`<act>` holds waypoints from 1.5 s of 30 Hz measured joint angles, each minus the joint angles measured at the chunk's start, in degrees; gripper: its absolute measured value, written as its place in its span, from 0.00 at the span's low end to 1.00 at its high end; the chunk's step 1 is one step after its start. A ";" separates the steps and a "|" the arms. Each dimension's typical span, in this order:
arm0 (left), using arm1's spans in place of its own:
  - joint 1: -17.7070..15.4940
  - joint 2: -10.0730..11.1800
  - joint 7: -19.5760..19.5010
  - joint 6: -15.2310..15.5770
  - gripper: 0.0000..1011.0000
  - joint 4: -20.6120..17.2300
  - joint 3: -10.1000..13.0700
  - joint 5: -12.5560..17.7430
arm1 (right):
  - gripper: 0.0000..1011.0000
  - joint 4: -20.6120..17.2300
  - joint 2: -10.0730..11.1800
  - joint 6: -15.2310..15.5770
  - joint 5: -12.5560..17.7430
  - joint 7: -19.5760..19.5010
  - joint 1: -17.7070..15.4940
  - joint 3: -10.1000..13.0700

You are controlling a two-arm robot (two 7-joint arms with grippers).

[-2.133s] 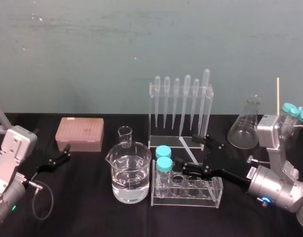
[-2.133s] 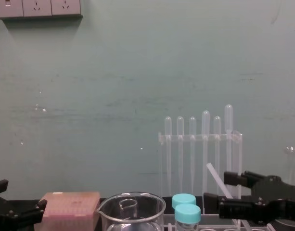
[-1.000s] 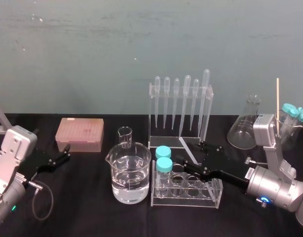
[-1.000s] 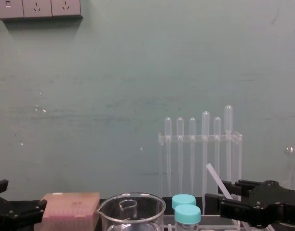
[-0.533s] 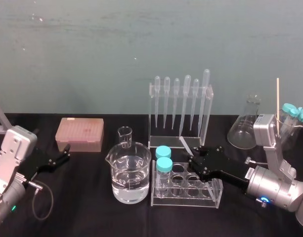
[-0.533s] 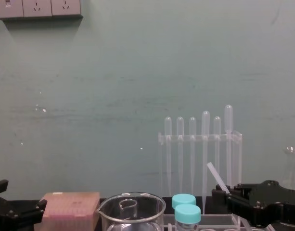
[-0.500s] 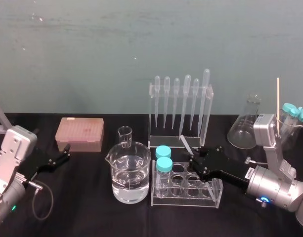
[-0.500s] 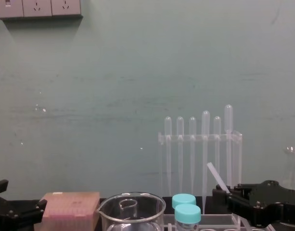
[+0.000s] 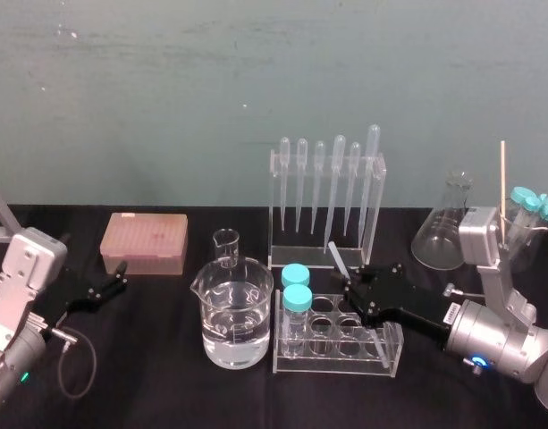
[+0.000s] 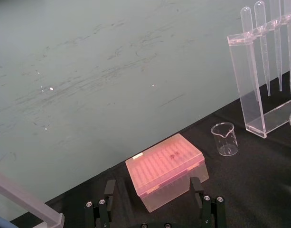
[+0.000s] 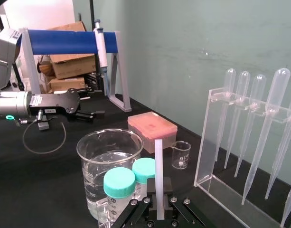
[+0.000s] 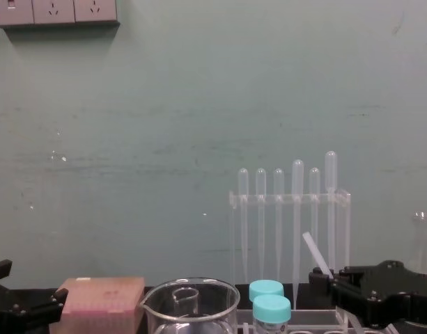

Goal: Pick up the stirring rod with one hand, then place it down.

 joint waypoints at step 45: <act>0.00 0.00 0.00 0.00 0.99 0.00 0.00 0.00 | 0.07 2.26 -6.53 -19.76 6.64 0.22 -2.42 12.47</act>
